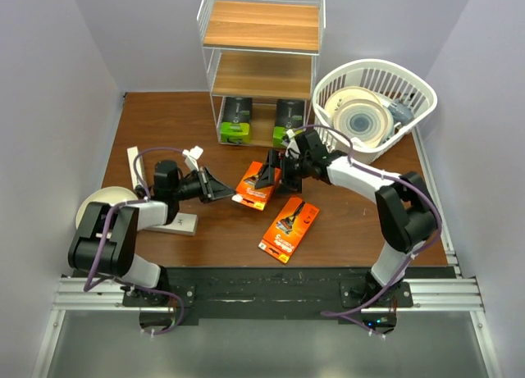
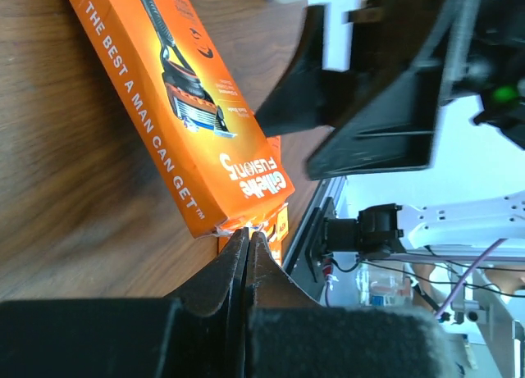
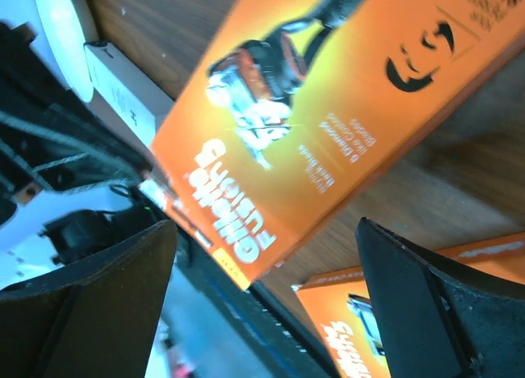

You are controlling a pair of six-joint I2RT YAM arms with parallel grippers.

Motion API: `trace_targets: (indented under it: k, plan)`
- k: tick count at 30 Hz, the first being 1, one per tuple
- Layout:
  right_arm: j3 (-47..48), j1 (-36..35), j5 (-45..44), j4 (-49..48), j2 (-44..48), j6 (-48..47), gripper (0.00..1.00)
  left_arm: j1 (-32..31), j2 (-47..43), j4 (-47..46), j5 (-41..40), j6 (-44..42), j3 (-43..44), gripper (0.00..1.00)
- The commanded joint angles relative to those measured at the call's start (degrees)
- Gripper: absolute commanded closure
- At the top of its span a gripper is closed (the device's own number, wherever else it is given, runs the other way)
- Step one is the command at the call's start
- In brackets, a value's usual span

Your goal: Place and organize the shaving razors onto the shelf

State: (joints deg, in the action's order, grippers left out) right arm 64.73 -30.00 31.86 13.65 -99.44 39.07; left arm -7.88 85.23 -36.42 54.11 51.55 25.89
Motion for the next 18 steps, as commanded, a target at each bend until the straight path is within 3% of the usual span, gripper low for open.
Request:
trace_targets:
  k: [1, 8, 12, 18]
  plan:
    - [-0.13, 0.2, 2.07, -2.75, -2.77, 9.0, 0.04, 0.32, 0.9, -7.25, 1.97, 3.12, 0.13, 1.0]
    - [1.72, 0.38, 3.21, -2.48, -5.06, 14.79, 0.08, -1.43, 2.48, -11.65, 0.47, 5.32, -1.37, 1.0]
    - [2.07, 0.2, 5.06, -6.52, -4.71, 15.95, 0.2, -3.37, 3.8, -10.52, -0.4, 4.53, -0.32, 1.0]
    - [0.66, 0.29, 5.23, -5.92, -0.59, 8.93, 0.38, -4.6, 5.03, -9.28, -1.02, 3.65, 2.85, 1.0]
